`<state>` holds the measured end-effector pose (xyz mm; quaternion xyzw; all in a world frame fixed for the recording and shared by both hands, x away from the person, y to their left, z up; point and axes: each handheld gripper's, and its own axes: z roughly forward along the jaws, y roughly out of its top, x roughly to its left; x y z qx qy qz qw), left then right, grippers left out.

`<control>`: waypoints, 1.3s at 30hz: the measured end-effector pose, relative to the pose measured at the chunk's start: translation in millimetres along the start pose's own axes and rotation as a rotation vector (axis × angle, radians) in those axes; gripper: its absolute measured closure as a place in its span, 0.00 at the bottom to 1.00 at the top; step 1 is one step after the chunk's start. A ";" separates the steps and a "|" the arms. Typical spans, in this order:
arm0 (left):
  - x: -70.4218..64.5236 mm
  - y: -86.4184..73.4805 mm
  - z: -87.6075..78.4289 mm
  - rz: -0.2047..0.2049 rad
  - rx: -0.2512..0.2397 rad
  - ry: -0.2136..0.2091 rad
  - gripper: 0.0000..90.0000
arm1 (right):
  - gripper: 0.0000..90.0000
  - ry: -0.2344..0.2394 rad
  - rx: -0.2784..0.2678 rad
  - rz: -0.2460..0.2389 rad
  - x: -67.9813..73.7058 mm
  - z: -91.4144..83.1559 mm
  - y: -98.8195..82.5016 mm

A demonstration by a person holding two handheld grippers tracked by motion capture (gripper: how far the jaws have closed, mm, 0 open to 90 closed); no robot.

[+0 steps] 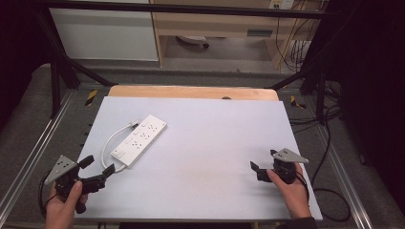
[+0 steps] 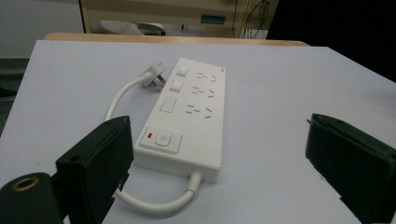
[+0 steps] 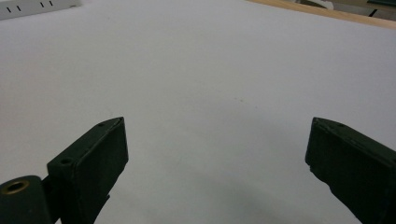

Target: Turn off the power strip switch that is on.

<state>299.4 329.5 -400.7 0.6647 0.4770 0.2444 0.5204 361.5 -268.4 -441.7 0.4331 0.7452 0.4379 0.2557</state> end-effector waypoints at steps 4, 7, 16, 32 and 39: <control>-2.4 2.3 -0.4 0.009 -0.007 -0.017 0.07 | 0.07 0.002 -0.006 -0.007 1.1 0.4 0.6; -5.7 3.4 -1.8 0.016 -0.019 -0.016 0.08 | 0.07 0.001 -0.011 -0.012 2.9 -0.7 0.8; -8.6 9.1 -4.8 -0.003 -0.048 -0.002 0.08 | 0.07 0.013 -0.020 -0.032 9.1 -2.8 3.2; -10.7 32.6 -1.8 -0.010 -0.048 0.003 0.08 | 0.07 0.038 -0.029 -0.045 14.2 -2.4 5.1; -8.9 44.6 0.3 -0.002 -0.048 0.003 0.08 | 0.06 0.035 -0.019 -0.040 13.7 -2.0 4.3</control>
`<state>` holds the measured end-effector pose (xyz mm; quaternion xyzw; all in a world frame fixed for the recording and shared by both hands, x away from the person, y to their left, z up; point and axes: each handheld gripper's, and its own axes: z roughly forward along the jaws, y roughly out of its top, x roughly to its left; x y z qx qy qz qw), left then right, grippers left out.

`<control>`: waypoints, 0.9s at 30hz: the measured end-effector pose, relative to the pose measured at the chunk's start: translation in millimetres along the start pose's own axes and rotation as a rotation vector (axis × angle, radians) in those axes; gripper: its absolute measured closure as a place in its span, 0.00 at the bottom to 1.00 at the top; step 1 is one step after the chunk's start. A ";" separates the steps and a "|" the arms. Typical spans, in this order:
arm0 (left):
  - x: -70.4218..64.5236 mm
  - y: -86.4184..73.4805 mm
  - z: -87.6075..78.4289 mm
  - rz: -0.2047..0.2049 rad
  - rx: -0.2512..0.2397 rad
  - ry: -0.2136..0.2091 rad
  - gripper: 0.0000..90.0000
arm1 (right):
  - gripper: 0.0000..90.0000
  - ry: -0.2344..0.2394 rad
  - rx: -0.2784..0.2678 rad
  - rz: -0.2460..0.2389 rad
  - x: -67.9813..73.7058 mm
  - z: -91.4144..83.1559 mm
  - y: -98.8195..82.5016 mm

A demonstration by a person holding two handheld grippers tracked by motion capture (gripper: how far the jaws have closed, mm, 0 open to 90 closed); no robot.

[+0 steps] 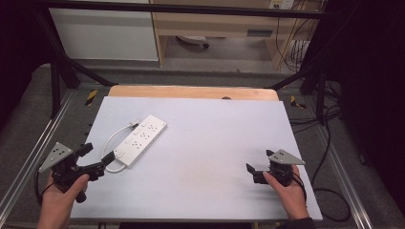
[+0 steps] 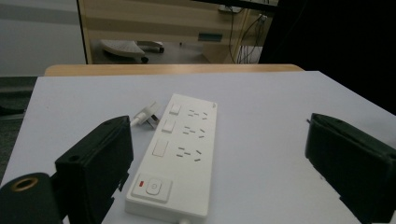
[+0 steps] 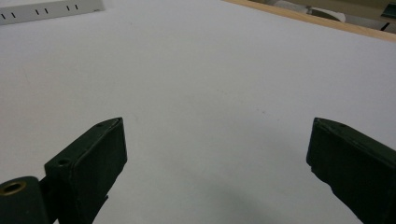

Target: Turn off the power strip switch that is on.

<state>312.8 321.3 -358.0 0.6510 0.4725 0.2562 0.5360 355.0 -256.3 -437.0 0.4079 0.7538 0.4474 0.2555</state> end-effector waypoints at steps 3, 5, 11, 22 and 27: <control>1.0 2.1 1.3 0.002 -0.004 -0.003 0.08 | 0.06 -0.001 -0.001 0.001 -0.2 -0.1 -0.1; 1.6 6.2 4.1 0.003 -0.006 -0.007 0.09 | 0.06 -0.002 0.002 -0.007 0.1 0.1 0.2; 0.7 18.4 8.8 0.013 -0.018 -0.005 0.10 | 0.06 -0.003 0.002 -0.013 1.6 0.3 0.9; -2.6 30.1 28.6 0.042 0.008 -0.005 0.11 | 0.06 0.000 -0.011 -0.013 3.4 -1.9 2.3; -4.3 36.5 27.7 0.057 0.004 -0.005 0.12 | 0.06 0.001 -0.003 -0.024 5.7 0.2 3.2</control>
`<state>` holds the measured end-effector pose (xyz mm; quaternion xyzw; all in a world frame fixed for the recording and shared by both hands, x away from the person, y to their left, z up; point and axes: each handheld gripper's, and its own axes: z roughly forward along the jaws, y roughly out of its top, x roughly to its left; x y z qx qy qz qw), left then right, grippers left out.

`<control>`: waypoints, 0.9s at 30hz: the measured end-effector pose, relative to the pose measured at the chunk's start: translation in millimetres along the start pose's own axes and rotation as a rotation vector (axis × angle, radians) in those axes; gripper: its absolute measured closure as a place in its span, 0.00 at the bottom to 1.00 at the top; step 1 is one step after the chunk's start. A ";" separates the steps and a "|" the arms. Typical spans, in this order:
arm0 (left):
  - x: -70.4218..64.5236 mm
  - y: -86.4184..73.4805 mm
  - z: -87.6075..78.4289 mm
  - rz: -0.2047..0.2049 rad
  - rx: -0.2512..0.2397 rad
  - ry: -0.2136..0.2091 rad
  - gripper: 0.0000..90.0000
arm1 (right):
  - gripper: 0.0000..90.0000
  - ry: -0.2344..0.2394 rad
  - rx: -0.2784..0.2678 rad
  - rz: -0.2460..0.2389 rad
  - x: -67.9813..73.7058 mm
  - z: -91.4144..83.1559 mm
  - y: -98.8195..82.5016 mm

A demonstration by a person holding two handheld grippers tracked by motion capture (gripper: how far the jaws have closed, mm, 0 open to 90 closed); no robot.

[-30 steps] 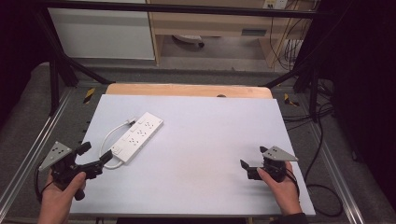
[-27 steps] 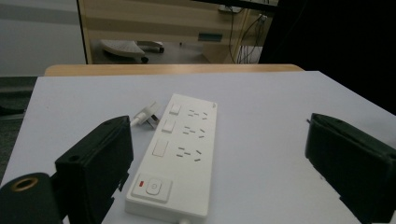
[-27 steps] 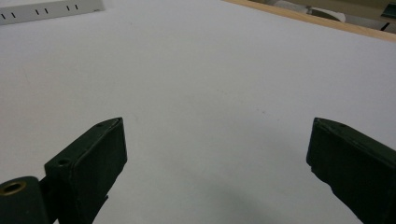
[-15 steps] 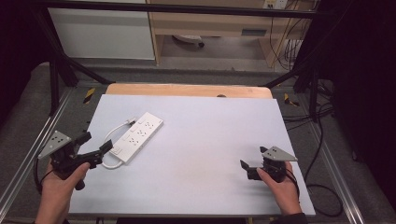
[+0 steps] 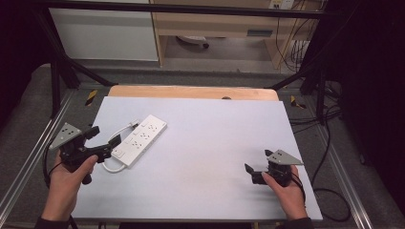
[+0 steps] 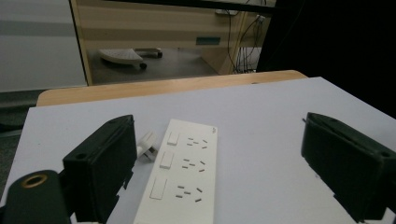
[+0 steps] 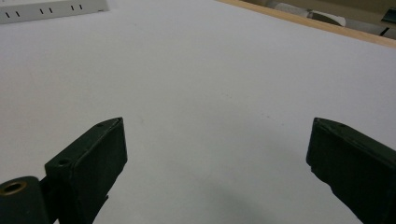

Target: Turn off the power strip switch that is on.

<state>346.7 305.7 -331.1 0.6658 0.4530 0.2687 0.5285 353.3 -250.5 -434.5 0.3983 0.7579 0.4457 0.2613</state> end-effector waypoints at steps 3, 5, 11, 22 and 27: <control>2.8 -0.9 -3.1 -0.005 -0.004 -0.006 0.13 | 0.06 -0.003 -0.003 0.005 0.4 -1.5 0.0; 3.9 -1.0 -3.6 -0.007 -0.005 -0.007 0.15 | 0.06 -0.008 -0.005 0.017 -0.2 -2.4 -0.7; 7.3 0.0 -5.2 -0.008 -0.003 -0.013 0.19 | 0.06 -0.014 0.001 0.027 -1.7 -0.3 -0.2; 13.0 3.4 0.0 -0.009 0.013 -0.011 0.34 | 0.06 0.001 0.000 0.019 -1.1 0.5 -0.6; 11.7 9.3 8.0 0.002 0.020 -0.017 0.44 | 0.06 0.003 0.001 0.013 -0.3 0.1 -0.5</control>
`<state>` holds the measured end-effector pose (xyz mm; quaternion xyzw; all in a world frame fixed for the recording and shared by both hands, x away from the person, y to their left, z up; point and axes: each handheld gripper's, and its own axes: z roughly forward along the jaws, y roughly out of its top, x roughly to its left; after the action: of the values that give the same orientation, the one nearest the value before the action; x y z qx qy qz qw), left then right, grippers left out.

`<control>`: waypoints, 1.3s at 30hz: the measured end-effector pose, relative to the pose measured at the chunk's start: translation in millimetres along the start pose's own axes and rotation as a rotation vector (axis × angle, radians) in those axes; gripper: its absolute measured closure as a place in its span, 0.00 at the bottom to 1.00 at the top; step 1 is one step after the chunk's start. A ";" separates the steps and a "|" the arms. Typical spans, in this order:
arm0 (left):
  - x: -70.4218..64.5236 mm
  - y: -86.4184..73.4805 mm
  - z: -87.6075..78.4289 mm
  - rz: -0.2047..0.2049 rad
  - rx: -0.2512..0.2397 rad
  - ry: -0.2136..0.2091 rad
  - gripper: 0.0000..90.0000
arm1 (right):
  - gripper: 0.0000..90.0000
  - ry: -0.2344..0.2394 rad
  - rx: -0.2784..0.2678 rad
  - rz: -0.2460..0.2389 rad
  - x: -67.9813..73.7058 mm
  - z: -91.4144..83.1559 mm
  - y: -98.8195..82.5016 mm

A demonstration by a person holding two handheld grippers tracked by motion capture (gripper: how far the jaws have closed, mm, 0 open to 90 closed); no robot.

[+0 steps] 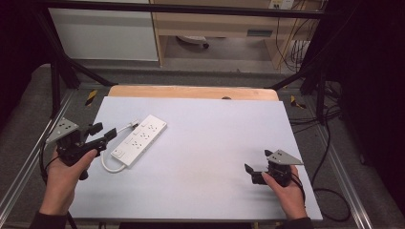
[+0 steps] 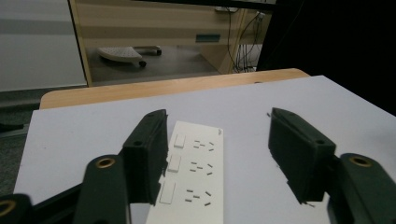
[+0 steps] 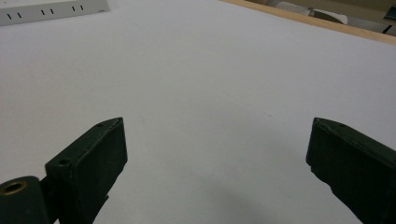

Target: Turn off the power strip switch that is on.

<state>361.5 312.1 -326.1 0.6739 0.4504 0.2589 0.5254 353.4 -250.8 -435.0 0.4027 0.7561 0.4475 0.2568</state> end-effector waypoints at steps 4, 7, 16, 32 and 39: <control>-1.2 1.2 6.4 0.015 0.007 0.006 0.53 | 0.06 0.000 0.001 0.003 -0.3 -0.5 -0.1; -1.0 0.7 9.4 0.016 0.012 0.000 0.59 | 0.06 -0.001 0.002 0.002 -0.2 -0.4 0.0; 3.0 -1.4 23.8 0.013 0.031 -0.018 0.79 | 0.07 -0.005 0.005 0.004 -0.8 0.0 -0.4; 15.8 -17.1 42.3 -0.001 0.059 -0.007 0.98 | 0.07 0.001 0.006 -0.006 -0.6 1.0 -0.1; 19.7 -24.4 47.8 -0.007 0.075 -0.001 0.99 | 0.07 0.002 0.009 -0.007 -0.3 1.4 0.0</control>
<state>401.7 307.7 -366.6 0.6917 0.4620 0.2394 0.5008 354.6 -250.4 -435.6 0.4006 0.7599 0.4435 0.2557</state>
